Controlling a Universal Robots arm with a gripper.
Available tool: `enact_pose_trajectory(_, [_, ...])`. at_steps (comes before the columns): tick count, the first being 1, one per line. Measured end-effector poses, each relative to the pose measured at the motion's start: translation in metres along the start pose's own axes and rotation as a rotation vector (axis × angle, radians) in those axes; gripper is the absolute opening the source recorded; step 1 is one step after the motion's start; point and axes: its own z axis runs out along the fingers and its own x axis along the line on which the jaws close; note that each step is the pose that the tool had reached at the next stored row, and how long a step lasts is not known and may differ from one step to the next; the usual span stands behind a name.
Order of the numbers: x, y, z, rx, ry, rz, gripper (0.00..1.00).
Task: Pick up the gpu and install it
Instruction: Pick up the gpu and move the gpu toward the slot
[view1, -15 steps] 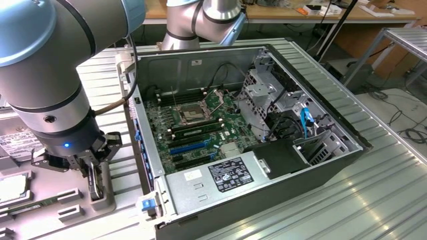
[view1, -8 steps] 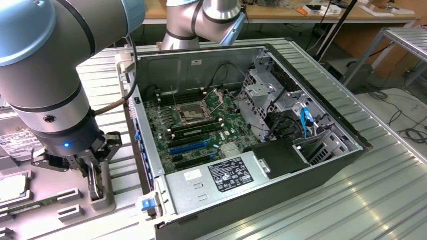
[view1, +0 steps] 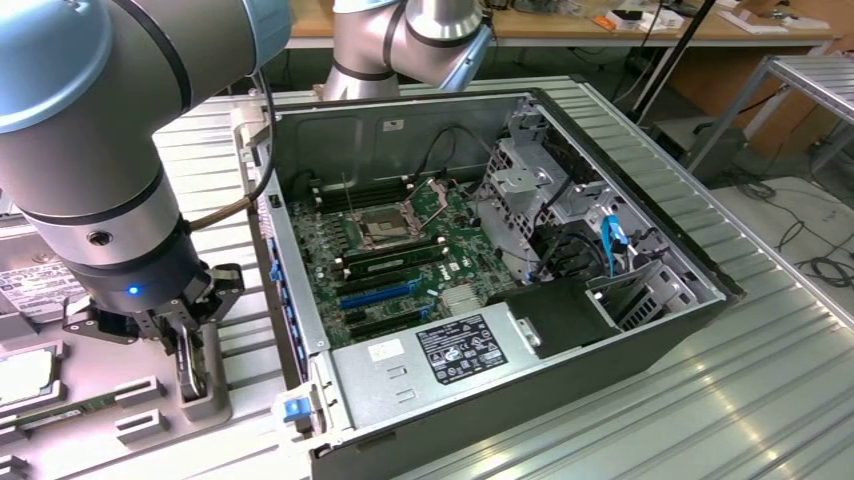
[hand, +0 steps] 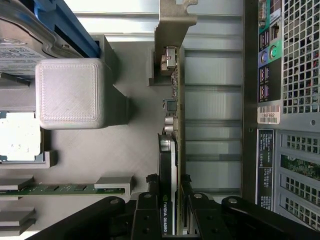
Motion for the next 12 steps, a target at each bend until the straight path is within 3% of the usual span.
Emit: enact_pose_trajectory(12, [0.0, 0.0, -0.0006, -0.0002, -0.0002, 0.0, 0.27])
